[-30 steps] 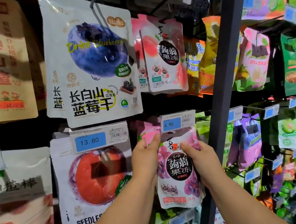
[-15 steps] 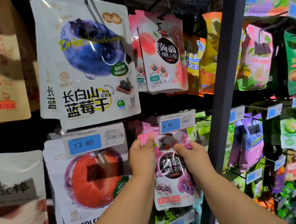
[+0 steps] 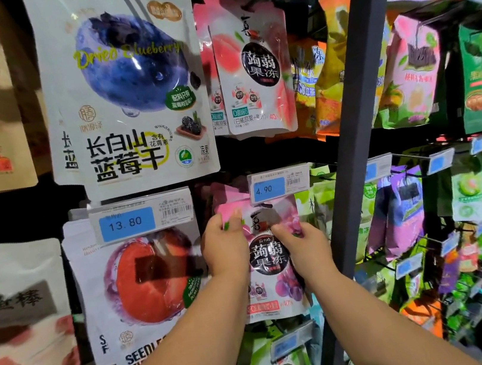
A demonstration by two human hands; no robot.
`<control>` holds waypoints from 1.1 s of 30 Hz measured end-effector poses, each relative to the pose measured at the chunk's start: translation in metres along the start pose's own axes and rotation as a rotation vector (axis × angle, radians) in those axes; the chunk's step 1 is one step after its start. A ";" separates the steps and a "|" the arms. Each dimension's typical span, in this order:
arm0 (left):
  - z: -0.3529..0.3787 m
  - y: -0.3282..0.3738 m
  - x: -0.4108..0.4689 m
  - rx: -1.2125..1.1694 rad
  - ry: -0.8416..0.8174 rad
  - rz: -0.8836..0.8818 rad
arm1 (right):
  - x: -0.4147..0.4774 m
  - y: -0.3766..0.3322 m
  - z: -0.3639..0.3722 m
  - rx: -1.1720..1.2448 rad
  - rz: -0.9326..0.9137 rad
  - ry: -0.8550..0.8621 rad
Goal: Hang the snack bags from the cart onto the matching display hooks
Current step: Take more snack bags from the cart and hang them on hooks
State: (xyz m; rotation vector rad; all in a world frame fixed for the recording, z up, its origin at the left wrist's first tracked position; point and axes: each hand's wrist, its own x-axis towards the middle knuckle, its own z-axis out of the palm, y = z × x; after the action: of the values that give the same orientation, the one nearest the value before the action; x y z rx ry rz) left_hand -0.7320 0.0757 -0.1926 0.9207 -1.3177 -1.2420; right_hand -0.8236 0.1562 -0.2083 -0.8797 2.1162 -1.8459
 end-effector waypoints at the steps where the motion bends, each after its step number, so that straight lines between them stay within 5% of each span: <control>1: -0.001 0.000 -0.001 0.005 0.005 0.014 | -0.001 0.001 -0.001 0.005 -0.005 0.004; 15: -0.020 -0.037 -0.050 0.113 0.026 0.101 | -0.056 0.029 -0.019 -0.176 -0.037 0.093; 23: -0.030 -0.057 -0.092 0.187 0.077 0.131 | -0.083 0.058 -0.043 -0.075 -0.006 0.049; 33: -0.016 -0.123 -0.193 0.221 -0.256 -0.107 | -0.138 0.164 -0.111 -0.266 0.220 0.049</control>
State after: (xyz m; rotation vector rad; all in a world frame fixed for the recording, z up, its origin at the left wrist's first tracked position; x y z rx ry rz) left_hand -0.7031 0.2406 -0.3490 1.0228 -1.6511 -1.3490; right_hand -0.8193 0.3312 -0.3742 -0.6245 2.4182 -1.5181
